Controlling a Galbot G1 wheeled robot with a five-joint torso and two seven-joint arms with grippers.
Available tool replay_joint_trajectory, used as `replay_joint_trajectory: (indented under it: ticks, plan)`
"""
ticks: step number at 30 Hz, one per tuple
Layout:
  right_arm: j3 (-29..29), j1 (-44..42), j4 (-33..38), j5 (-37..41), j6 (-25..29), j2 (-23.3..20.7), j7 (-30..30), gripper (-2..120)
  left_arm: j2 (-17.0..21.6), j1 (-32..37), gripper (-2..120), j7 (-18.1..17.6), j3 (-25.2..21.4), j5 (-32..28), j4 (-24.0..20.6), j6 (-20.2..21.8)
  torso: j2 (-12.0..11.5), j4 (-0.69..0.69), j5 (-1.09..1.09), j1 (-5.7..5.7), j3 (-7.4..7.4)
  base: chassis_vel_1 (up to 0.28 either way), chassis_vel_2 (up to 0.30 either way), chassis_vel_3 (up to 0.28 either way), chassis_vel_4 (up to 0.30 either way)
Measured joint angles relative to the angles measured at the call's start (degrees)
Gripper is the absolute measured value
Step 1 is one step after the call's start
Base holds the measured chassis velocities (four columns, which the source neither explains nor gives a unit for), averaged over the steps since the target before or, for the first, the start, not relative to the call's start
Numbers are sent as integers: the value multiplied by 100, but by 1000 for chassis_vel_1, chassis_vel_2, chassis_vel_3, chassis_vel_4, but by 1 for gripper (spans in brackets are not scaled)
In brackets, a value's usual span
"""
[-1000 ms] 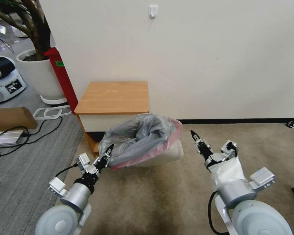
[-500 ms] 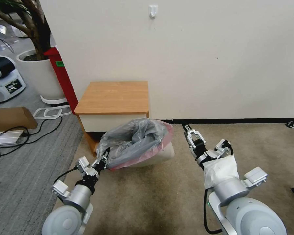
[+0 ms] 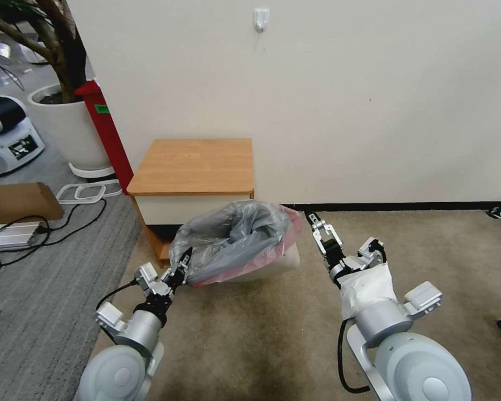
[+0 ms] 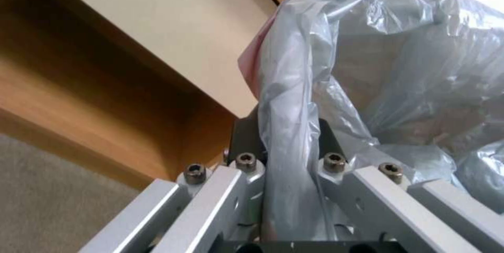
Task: Pick up the garbage bag from the table and place it over the trash can.
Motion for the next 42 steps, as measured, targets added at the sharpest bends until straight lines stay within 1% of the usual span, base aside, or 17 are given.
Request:
replay_joint_trajectory:
  ticks: [9,13,14,20,22,25,26,27,29,32,33,34,35,36,38,39,42]
  plan:
    - [-212,-37,30,-276,3,123,-58,98,-11,-26,7,1,65,175,-5,-13,0,0,0,0,0,0,0,0,0]
    - [-378,-75,37,-542,5,194,-131,90,-26,-33,7,4,115,295,8,-37,0,0,-1,0,0,0,0,0,0]
    - [-378,-75,37,-542,5,194,-131,90,-26,-33,7,4,115,295,8,-37,0,0,-1,0,0,0,0,0,0]
    - [-469,-78,-5,-710,13,240,-143,72,-34,-24,7,14,131,346,-37,-49,0,0,-1,0,0,0,0,0,0]
    - [-469,-76,-15,-724,19,245,-143,70,-34,-14,7,18,130,346,-54,-50,0,0,0,0,0,0,0,0,0]
    - [-469,-73,-27,-741,28,258,-158,55,-35,-6,7,21,128,345,-89,-51,0,0,0,0,0,0,0,0,0]
    - [-469,-73,-27,-741,28,258,-158,55,-35,-6,7,21,128,345,-89,-51,0,0,0,0,0,0,0,0,0]
    - [-470,-72,-33,-744,28,261,-179,52,-37,-6,7,20,127,340,-99,-51,0,0,0,0,0,0,0,0,0]
    - [-472,-67,-56,-783,30,281,-225,39,-48,-4,7,21,132,331,-114,-51,0,0,0,0,0,0,0,0,0]
    - [-472,-66,-60,-790,31,285,-230,38,-51,-3,7,21,134,330,-119,-51,0,0,0,0,0,0,0,0,0]
    - [-473,-64,-61,-808,37,295,-240,30,-60,6,7,21,137,327,-131,-50,0,0,0,0,0,0,0,0,0]
    - [-461,-60,-61,-820,47,297,-262,16,-77,25,7,27,140,320,-149,-47,0,0,0,0,0,0,0,0,0]
    - [-446,-56,-61,-821,49,297,-268,13,-81,31,7,29,140,320,-149,-46,0,0,0,0,0,0,0,0,0]
    - [-446,-56,-61,-821,49,297,-268,13,-81,31,7,29,140,320,-149,-46,0,0,0,0,0,0,0,0,0]
    - [-417,-43,-61,-821,54,296,-274,3,-82,42,7,56,141,318,-151,-43,0,0,0,0,0,0,0,0,0]
    - [-407,-37,-61,-821,55,298,-277,1,-83,45,7,85,141,318,-152,-42,0,0,0,0,0,0,0,0,0]
    - [-397,-33,-61,-826,56,313,-283,0,-83,55,7,125,141,317,-163,-36,0,0,0,0,0,0,0,0,0]
